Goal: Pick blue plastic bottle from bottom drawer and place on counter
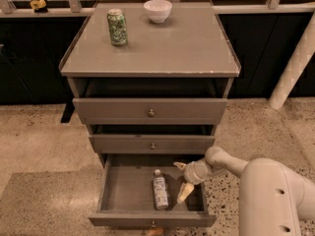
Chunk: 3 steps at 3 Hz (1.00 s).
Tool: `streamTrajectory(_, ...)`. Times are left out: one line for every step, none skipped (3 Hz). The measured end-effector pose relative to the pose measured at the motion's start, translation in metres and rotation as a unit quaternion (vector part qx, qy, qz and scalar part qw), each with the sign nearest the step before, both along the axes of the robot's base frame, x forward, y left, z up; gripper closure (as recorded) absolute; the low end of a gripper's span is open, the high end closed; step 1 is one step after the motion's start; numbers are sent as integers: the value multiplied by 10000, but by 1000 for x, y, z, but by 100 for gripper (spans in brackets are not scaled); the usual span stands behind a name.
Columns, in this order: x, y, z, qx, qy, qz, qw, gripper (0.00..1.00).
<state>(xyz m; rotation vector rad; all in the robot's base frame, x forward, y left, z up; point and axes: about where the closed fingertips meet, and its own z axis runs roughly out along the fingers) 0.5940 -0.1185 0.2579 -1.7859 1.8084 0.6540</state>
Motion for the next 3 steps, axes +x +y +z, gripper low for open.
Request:
streamTrajectory(0, 0, 0, 0, 0, 0, 10000, 0)
streamTrajectory(7, 8, -9, -152, 115, -285, 9994, 0)
streamTrajectory(29, 28, -30, -476, 396, -917, 9939, 0)
